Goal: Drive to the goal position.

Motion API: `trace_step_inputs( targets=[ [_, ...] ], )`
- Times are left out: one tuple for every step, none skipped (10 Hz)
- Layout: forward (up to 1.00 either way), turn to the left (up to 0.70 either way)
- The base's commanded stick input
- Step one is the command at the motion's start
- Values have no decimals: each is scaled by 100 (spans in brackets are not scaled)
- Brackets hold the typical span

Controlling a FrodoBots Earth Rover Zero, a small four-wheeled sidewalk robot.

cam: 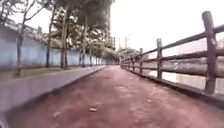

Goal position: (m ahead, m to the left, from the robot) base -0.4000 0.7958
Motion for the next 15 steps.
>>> trace_step_inputs(
  targets=[
    [100, 0],
    [100, 0],
    [100, 0],
    [100, 0],
    [100, 0],
    [100, 0],
    [100, 0],
    [100, 0],
    [100, 0],
    [100, 0],
    [100, 0],
    [100, 0],
    [100, 0],
    [100, 6],
    [100, 11]
  ],
)
